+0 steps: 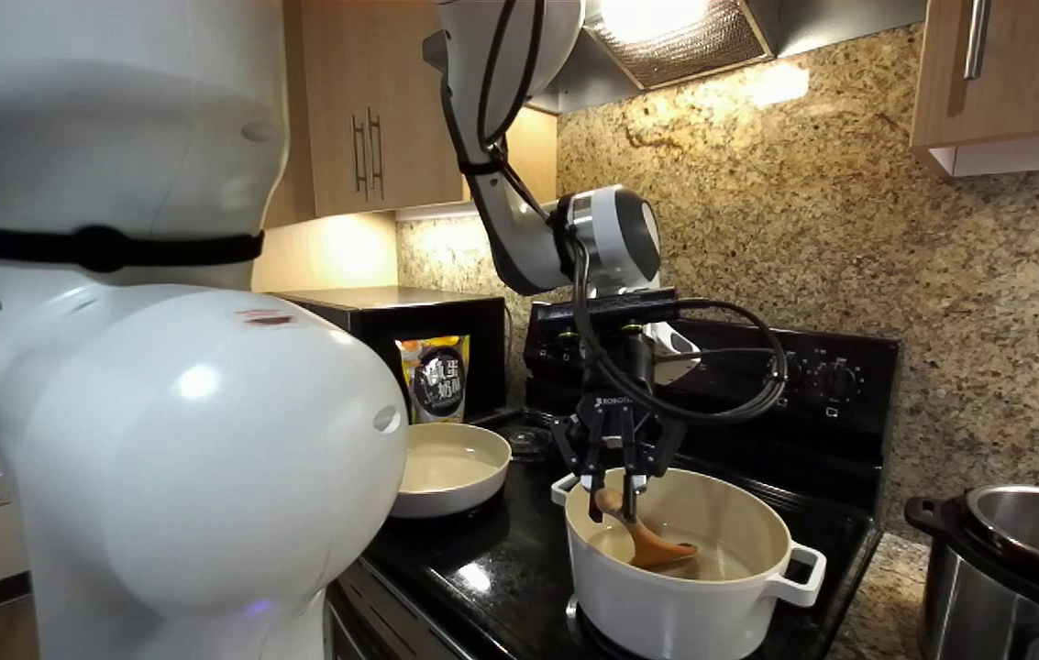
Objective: Stir the pot on the stove with the wooden spoon
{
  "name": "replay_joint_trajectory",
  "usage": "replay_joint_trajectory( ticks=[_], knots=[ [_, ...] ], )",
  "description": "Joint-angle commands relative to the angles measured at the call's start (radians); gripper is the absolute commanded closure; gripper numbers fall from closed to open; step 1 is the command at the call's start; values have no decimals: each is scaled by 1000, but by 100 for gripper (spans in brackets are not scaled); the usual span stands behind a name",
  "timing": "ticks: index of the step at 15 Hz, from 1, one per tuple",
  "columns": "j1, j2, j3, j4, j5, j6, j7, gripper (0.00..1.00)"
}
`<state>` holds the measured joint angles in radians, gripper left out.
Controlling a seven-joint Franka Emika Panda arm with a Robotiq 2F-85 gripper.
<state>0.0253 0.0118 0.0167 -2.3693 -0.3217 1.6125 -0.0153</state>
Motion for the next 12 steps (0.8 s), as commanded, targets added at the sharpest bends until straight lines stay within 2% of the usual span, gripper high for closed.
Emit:
replay_joint_trajectory(
  ticks=[1,5,12],
  knots=[
    [25,-36,28,-34,5,-7,-64,93],
    [43,-74,45,-59,-20,-31,-86,93],
    [29,-154,25,-80,-35,-87,-92,93]
  ],
)
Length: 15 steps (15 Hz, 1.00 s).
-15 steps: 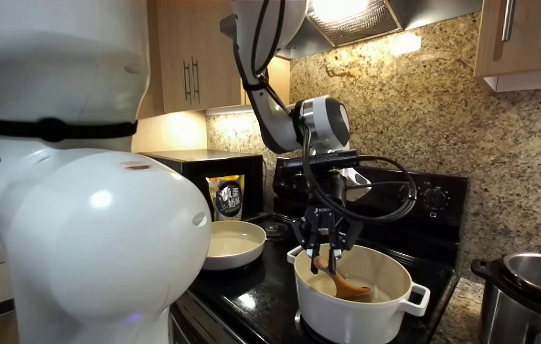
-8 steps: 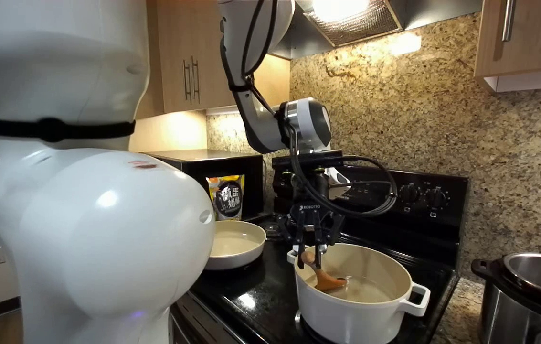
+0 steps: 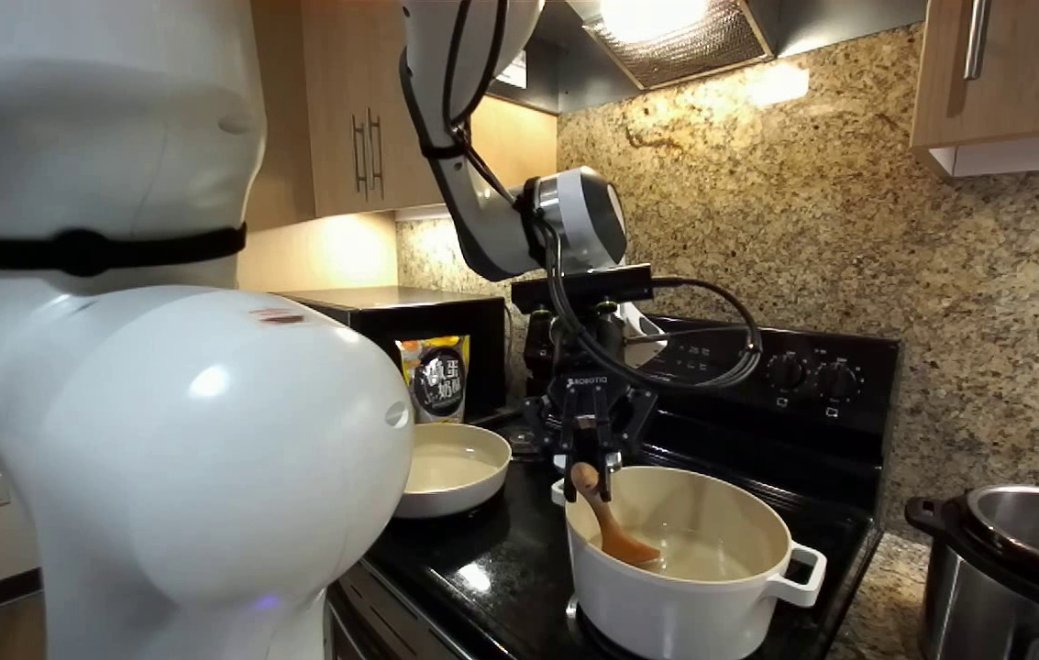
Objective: Stir the pot on the stove with the wooden spoon
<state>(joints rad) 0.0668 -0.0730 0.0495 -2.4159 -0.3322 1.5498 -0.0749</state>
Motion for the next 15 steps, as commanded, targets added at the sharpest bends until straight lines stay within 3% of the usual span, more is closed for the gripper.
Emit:
replay_joint_trajectory(
  ticks=[1,15],
  knots=[
    [-15,-77,-13,-33,-25,-27,-32,93],
    [-33,38,-48,26,4,30,-71,93]
  ],
)
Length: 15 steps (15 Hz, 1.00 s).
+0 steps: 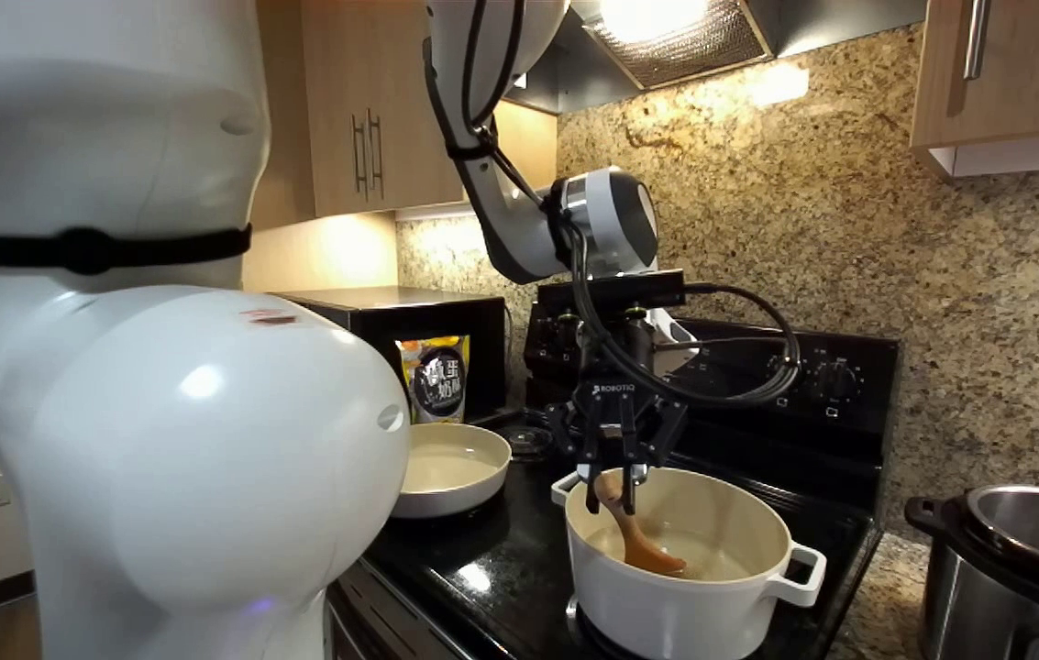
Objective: Stir the pot on the stove with the wooden spoon
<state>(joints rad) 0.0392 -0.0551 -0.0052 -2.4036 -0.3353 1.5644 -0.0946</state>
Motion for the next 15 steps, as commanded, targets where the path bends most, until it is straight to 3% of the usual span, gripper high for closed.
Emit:
replay_joint_trajectory(
  ticks=[1,9,15],
  knots=[
    [-3,24,10,17,6,17,-60,93],
    [21,1,45,-10,7,20,-156,93],
    [10,-63,40,-55,-22,17,-140,93]
  ],
)
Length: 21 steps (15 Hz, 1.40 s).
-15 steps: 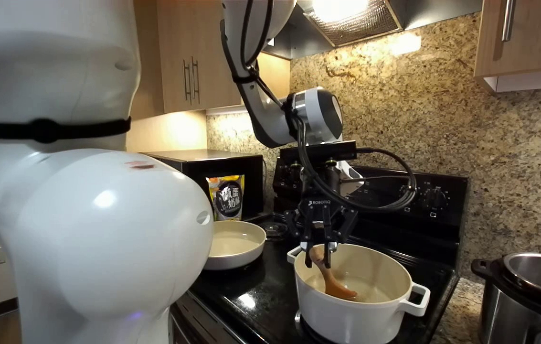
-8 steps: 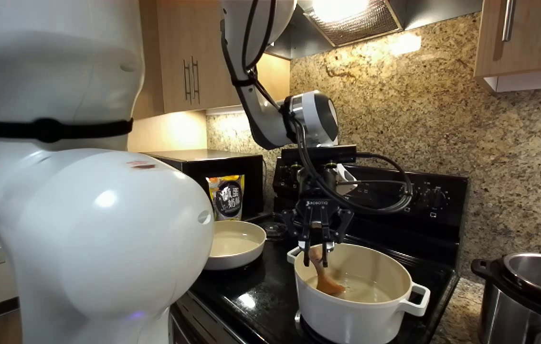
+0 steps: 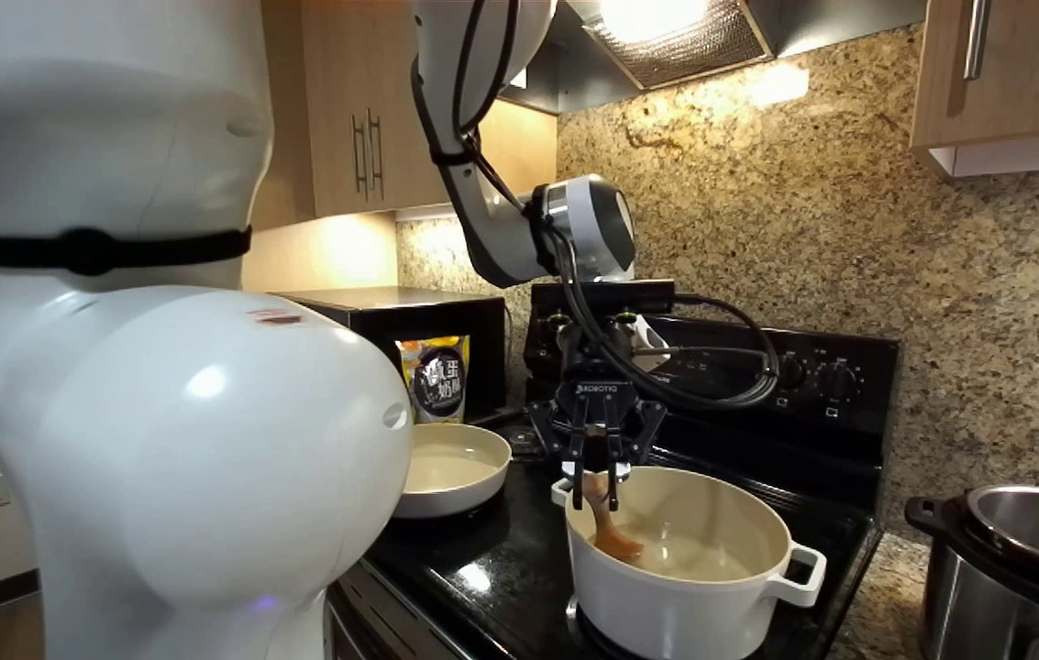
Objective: Stir the pot on the stove with the wooden spoon
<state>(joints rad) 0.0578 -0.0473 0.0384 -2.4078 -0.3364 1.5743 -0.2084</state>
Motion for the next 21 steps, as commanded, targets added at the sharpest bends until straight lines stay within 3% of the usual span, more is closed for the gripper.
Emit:
replay_joint_trajectory(
  ticks=[1,7,14,21],
  knots=[
    [-14,-82,-11,-54,-20,7,-25,93],
    [-43,-107,-51,-37,-26,15,16,93],
    [-71,-18,-83,15,-1,40,28,93],
    [-64,25,-71,34,43,159,25,93]
  ],
)
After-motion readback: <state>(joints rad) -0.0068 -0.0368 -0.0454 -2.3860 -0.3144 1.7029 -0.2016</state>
